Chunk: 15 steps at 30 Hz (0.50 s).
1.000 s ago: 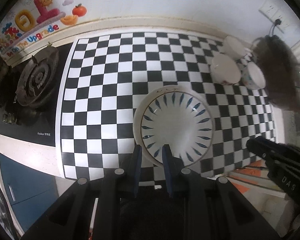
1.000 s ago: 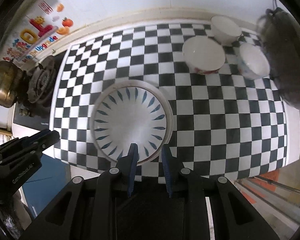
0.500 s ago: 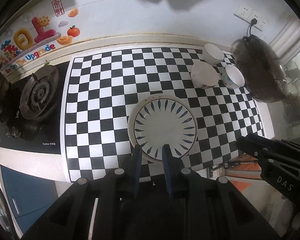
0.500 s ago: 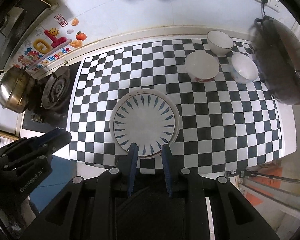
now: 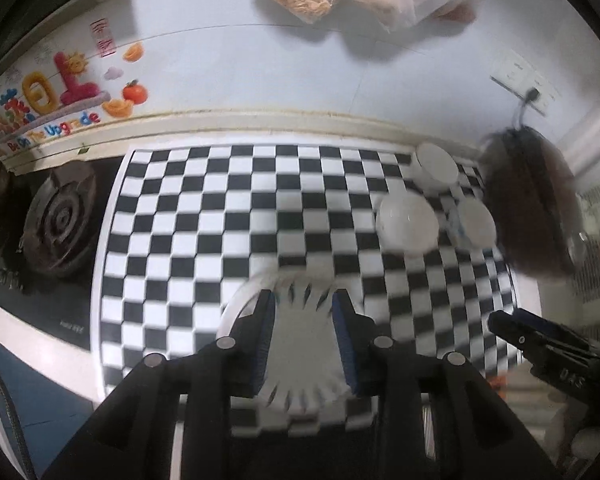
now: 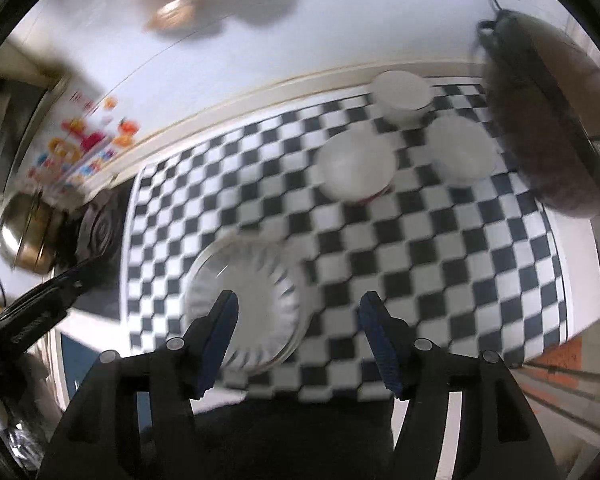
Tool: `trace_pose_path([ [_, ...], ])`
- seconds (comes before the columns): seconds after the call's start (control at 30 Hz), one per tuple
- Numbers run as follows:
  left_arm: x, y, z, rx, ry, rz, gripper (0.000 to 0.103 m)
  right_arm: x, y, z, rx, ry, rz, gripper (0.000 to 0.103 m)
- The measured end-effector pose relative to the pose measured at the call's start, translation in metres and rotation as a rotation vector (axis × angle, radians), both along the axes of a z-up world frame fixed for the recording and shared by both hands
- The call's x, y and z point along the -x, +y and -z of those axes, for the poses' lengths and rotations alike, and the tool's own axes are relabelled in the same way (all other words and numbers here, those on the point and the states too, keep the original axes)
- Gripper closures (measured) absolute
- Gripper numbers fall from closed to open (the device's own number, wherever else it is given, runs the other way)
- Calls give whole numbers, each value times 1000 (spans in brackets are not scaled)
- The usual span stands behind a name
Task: Organize plates and bowls
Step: 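Open both tools and lift them away from the plate stack, then grasp the plain white bowl rim with the left tool while the right tool grips it too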
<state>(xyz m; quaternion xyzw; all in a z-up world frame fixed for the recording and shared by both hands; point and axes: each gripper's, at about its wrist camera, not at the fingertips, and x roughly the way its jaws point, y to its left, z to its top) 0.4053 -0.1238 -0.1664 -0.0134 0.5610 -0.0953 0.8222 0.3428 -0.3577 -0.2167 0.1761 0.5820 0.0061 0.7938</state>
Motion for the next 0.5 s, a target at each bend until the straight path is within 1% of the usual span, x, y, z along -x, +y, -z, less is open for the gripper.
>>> trace_pose_path([
  [0.07, -26, -20, 14, 4, 16, -13, 76, -28, -31, 18, 9, 11, 23, 37],
  [0.13, -53, -43, 36, -14, 55, -24, 76, -60, -58, 38, 9, 24, 22, 37],
  [0.23, -87, -74, 75, -8, 160, -30, 76, -112, -89, 69, 4, 64, -25, 37],
  [0.3, -103, -88, 101, 18, 230, -40, 76, -146, -103, 91, -7, 99, -69, 38],
  [0.33, -114, -96, 120, 41, 284, -53, 76, -160, -107, 101, -3, 119, -96, 38],
  [0.37, -119, -100, 131, 46, 311, -61, 76, -174, -111, 112, -4, 141, -121, 40],
  [0.4, -126, -106, 148, 59, 353, -77, 76, -188, -113, 123, 6, 166, -146, 43],
  [0.47, -135, -111, 172, 96, 418, -109, 76, -207, -114, 143, 21, 210, -196, 48],
  [0.5, -137, -113, 181, 123, 443, -120, 76, -216, -114, 152, 27, 232, -216, 52],
])
